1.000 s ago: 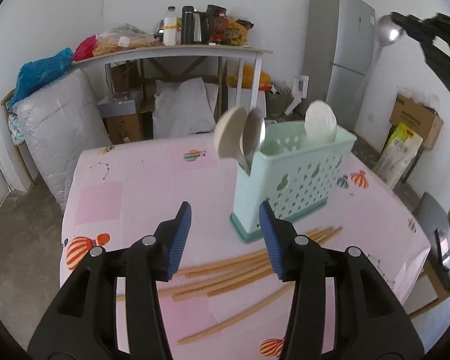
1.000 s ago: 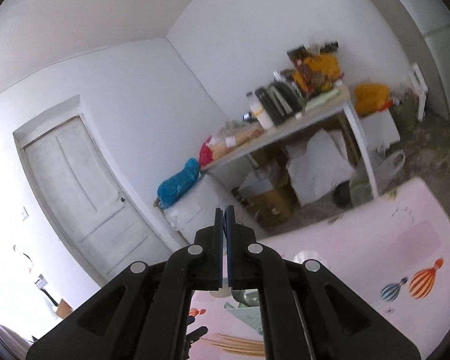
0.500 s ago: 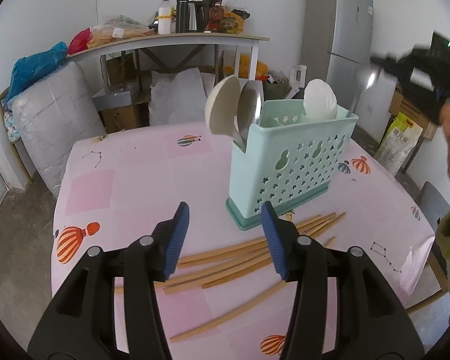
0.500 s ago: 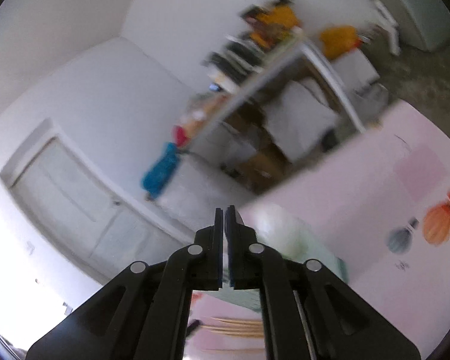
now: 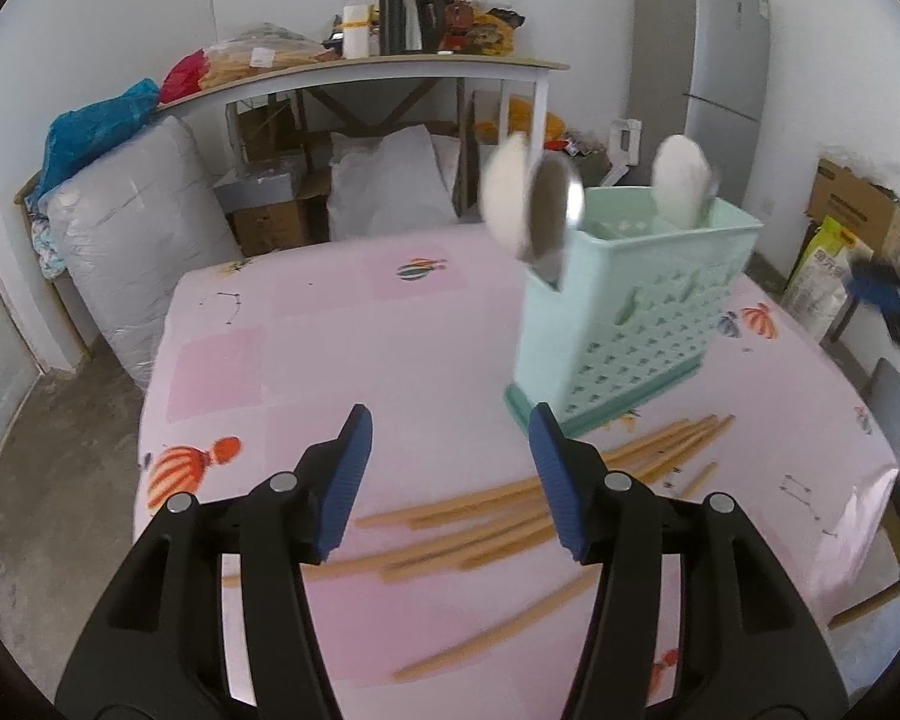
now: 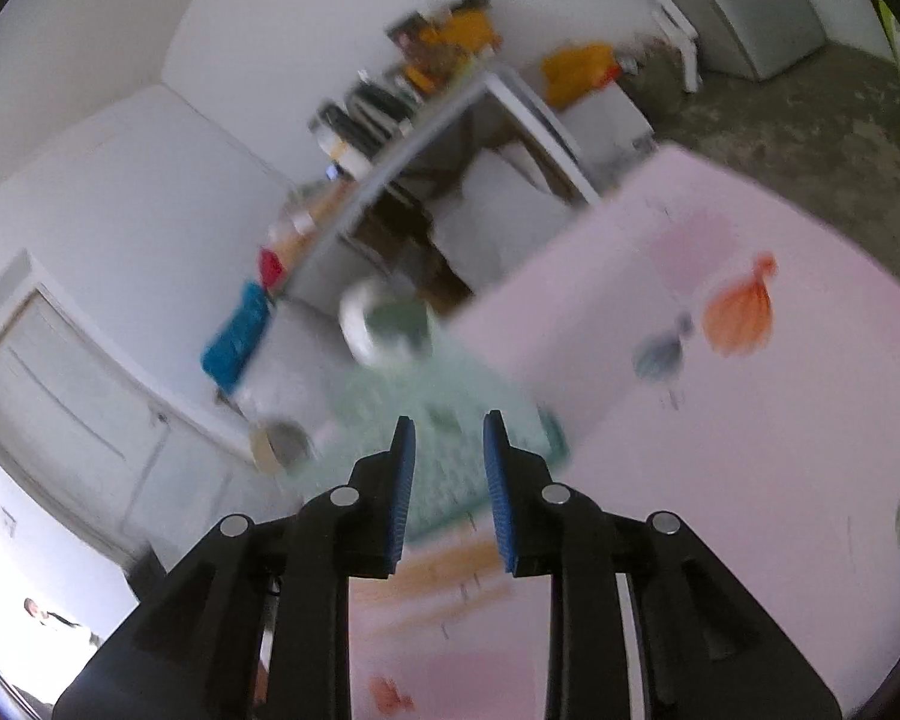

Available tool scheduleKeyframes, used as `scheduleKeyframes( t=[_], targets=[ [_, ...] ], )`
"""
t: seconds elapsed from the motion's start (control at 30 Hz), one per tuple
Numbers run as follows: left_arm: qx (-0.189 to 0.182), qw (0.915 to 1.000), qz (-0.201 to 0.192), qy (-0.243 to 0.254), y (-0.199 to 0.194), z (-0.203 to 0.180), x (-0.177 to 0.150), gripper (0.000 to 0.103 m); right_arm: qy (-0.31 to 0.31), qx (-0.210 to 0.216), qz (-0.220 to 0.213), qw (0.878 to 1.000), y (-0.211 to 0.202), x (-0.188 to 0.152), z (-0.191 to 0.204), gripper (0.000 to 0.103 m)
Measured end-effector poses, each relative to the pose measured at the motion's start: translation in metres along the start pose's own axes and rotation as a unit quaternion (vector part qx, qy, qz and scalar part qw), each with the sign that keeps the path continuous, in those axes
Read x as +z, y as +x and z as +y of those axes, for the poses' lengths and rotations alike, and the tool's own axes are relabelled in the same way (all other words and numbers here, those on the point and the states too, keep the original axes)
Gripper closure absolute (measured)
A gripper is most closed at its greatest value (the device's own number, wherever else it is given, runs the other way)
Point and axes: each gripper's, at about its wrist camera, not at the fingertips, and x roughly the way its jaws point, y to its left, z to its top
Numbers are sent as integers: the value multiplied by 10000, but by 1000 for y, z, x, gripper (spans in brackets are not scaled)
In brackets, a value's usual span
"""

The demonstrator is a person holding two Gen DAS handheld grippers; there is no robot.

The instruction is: Organize utensils

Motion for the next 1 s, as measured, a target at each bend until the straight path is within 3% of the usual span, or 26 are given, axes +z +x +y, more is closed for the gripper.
scheduleKeyframes(
  t=[0.17, 0.27, 0.4, 0.47, 0.63, 1.0],
  targets=[
    [270, 9981, 533, 122, 39, 20, 14, 53, 135, -110, 1166, 9930, 35, -68, -2, 79],
    [273, 9962, 800, 232, 64, 26, 18, 64, 249, -103, 1743, 9843, 62, -102, 2, 79],
    [309, 9911, 1134, 621, 91, 19, 10, 82, 234, -167, 2191, 9753, 92, -121, 12, 78],
    [331, 9860, 1400, 841, 104, 15, 1, 90, 237, -244, 2308, 9724, 102, -125, 15, 78],
    [259, 9841, 1513, 896, 95, 9, -8, 103, 393, -250, 2281, 9725, 115, -123, 16, 78],
    [-252, 9798, 1896, 588, 56, -11, -32, 103, 928, -367, 2111, 9723, 114, -125, 12, 78]
  ],
)
